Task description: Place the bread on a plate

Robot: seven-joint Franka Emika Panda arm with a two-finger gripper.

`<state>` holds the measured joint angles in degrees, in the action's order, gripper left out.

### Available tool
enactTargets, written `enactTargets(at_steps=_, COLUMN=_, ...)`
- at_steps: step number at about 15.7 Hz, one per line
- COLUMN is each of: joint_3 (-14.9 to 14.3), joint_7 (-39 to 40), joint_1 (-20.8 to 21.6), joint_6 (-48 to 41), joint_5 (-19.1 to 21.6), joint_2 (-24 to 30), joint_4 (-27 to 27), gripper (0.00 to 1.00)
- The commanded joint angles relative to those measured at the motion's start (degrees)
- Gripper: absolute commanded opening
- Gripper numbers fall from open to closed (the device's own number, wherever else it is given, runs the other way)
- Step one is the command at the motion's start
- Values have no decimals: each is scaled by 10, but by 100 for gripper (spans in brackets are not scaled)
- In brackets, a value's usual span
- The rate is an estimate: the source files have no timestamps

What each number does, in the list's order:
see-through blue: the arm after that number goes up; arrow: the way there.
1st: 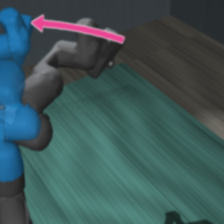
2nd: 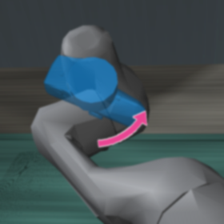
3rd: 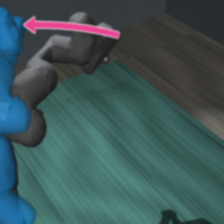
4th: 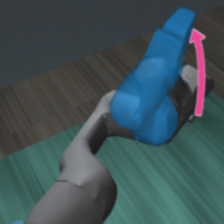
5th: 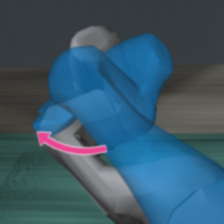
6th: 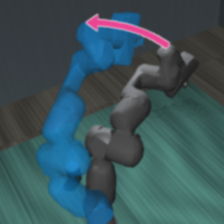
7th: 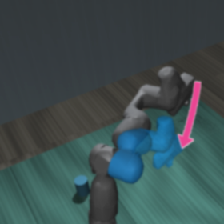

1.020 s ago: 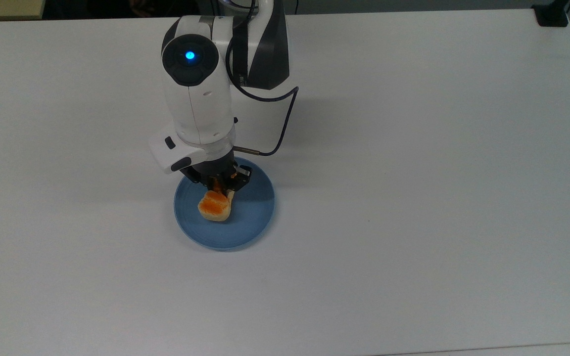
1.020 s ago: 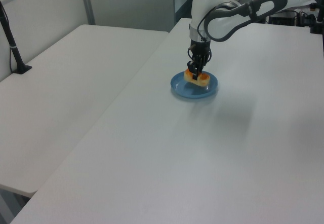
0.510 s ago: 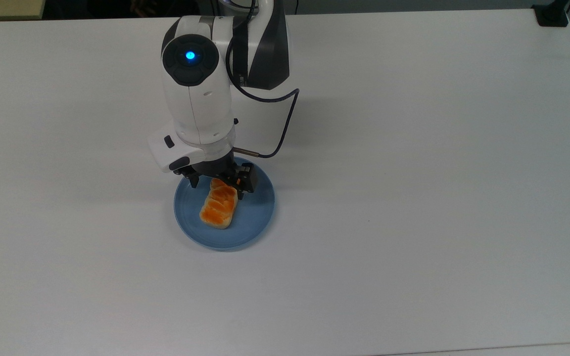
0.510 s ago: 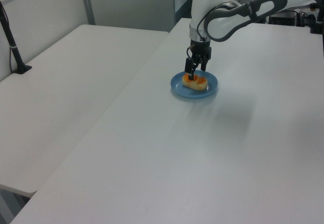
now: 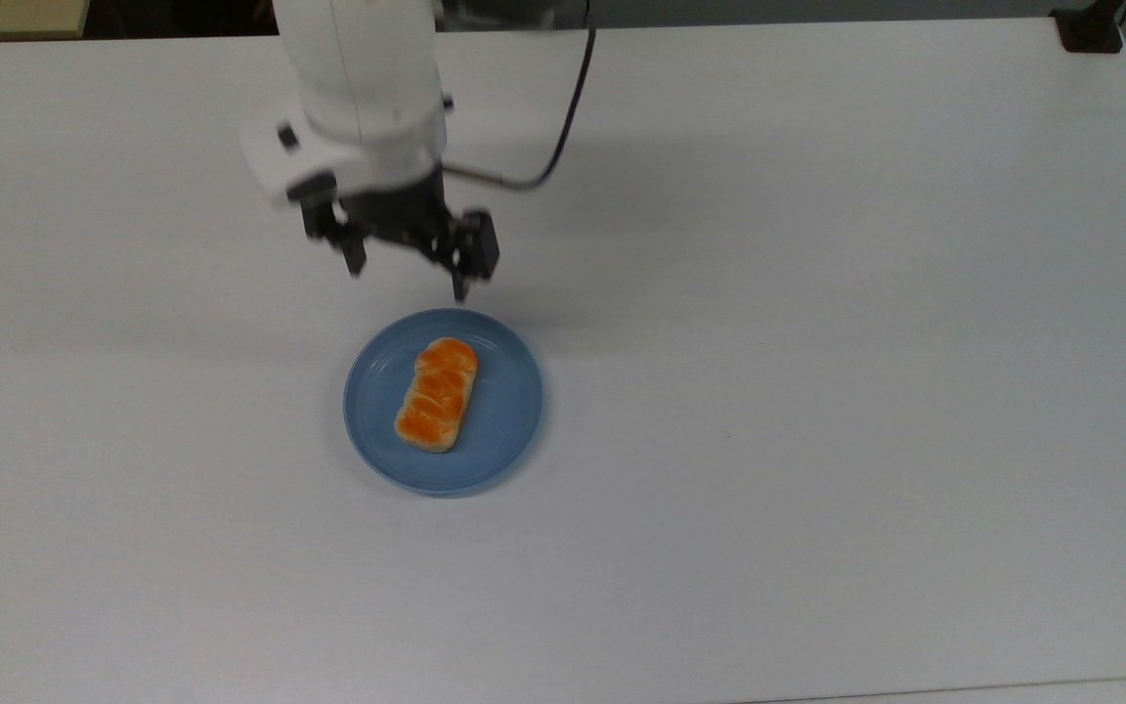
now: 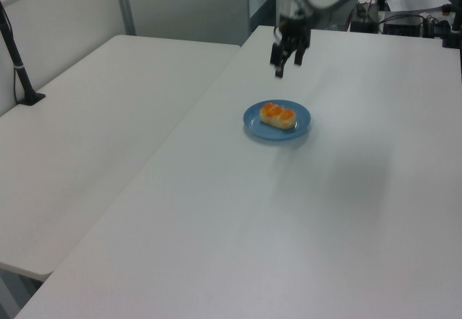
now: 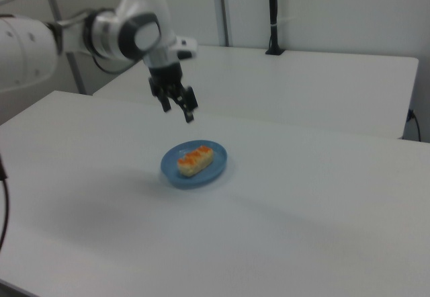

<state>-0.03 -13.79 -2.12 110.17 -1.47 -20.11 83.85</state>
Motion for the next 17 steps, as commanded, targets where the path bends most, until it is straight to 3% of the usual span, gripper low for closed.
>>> enactTargets(at_steps=1, joint_3=-4, joint_7=25, joint_1=1, joint_6=-106, joint_5=-9, joint_2=115, joint_4=28, gripper=100)
enactTargets(at_steps=4, joint_3=-24, joint_7=76, joint_1=2, joint_6=-194, joint_5=-7, joint_2=189, joint_4=30, gripper=100)
enactTargets(at_steps=7, joint_3=-56, joint_7=118, joint_1=23, joint_6=-247, joint_5=-1, joint_2=228, joint_4=30, gripper=100)
enactTargets(at_steps=11, joint_3=-64, joint_7=132, joint_1=31, joint_6=-228, joint_5=1, joint_2=232, joint_4=34, gripper=100)
enactTargets(at_steps=15, joint_3=-63, joint_7=134, joint_1=30, joint_6=-136, joint_5=-3, joint_2=229, joint_4=53, gripper=100)
enactTargets(at_steps=17, joint_3=-64, joint_7=134, joint_1=26, joint_6=-144, joint_5=-3, joint_2=229, joint_4=50, gripper=100)
